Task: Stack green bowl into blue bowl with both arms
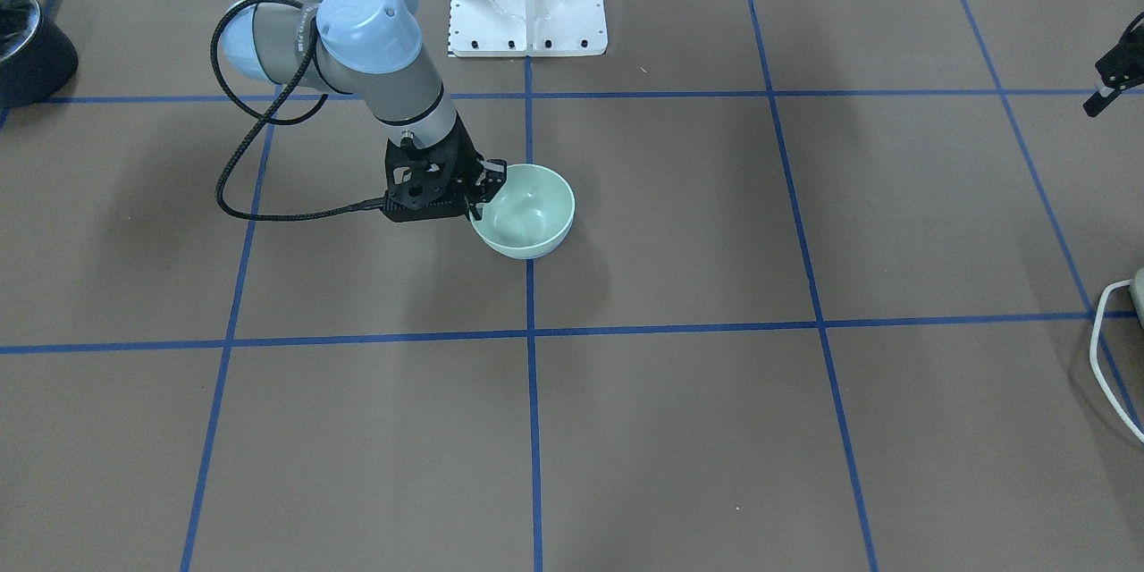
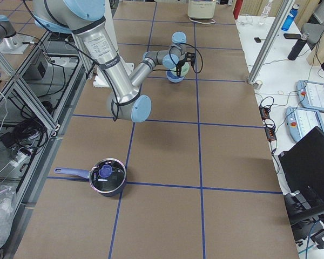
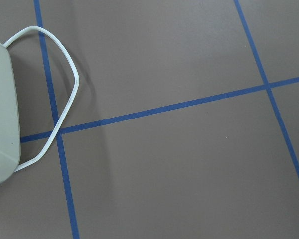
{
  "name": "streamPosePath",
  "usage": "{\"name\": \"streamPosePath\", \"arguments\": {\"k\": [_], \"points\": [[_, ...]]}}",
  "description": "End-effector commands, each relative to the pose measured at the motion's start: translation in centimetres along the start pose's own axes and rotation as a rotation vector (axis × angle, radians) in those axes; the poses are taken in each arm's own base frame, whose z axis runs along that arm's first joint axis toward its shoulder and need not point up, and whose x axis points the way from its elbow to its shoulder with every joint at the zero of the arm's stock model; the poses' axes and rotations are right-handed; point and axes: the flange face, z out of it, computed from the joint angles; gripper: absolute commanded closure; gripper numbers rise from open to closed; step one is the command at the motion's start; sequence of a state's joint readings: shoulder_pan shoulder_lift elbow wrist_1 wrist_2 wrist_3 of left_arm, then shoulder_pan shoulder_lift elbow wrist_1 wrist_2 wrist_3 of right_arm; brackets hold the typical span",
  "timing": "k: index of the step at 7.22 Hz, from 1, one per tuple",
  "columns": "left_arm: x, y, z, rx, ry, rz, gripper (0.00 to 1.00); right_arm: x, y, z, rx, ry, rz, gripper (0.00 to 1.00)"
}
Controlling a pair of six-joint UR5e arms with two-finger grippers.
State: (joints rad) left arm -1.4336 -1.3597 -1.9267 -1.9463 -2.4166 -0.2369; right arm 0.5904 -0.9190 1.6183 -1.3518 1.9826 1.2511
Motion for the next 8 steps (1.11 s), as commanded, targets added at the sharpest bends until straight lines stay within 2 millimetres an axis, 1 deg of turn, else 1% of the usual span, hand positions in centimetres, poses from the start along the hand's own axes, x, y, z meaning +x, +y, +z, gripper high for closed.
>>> {"name": "streamPosePath", "arguments": {"k": [1,3,7,8], "points": [[-0.1,0.0,0.1,-0.001,-0.001,-0.004,0.01,0.7,-0.6,2.2,0.010,-0.038,-0.006,1.00],[-0.2,0.0,0.2,-0.005,-0.001,-0.011,0.01,0.7,-0.5,2.4,0.010,-0.039,-0.004,1.00],[-0.3,-0.1,0.3,-0.005,-0.003,-0.017,0.01,0.6,0.6,1.7,-0.027,-0.067,-0.010,1.00],[-0.4,-0.1,0.4,-0.006,-0.004,-0.016,0.01,0.5,0.7,1.6,-0.029,-0.067,-0.010,1.00]]}}
